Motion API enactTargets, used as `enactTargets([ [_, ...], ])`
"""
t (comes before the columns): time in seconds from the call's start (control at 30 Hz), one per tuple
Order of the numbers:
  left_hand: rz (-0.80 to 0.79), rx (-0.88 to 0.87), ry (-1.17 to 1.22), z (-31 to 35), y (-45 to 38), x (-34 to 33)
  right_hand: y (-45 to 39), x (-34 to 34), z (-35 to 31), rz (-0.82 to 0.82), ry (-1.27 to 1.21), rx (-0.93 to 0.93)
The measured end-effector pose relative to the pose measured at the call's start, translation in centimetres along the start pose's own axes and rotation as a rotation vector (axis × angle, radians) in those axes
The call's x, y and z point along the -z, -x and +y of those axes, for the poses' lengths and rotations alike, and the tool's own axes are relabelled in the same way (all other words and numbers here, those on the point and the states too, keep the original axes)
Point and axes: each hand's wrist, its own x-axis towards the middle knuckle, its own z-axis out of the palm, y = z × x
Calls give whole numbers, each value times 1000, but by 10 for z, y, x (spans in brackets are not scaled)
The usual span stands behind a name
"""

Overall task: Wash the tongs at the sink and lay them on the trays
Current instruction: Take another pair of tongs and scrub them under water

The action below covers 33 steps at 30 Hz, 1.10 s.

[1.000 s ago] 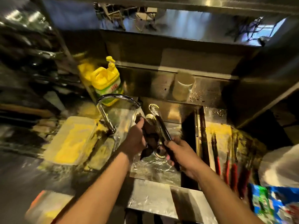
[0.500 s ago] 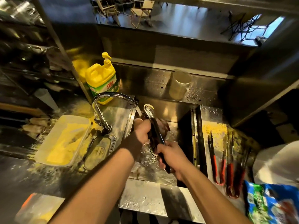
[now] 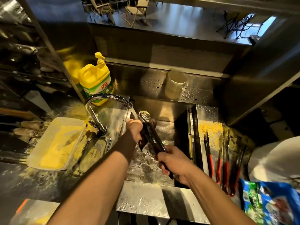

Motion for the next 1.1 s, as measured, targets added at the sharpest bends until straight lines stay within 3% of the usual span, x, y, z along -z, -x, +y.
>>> enactTargets([
  [0.2,134,-20,117,-9,-4,16,11,32,-9,-14,-104,-67],
  [0.33,-32,47,77,-25,7,19,4,30,-29,-23,-160,-33],
  [0.4,-121,64,191,-25,20,17,2,29,-34,-58,-214,-24],
  [0.53,-220,35,326,-30,26,16,-2,30,-40,-2,-6,47],
  [0.73,-328,46,381,-24,30,16,-8,36,-40,58,78,39],
  [0.93,-314,-15,300,-24,31,8,-8,28,-32,-15,73,-57],
  [1.1,-126,-43,176,-5,18,-5,3,13,-20,10,105,-10],
])
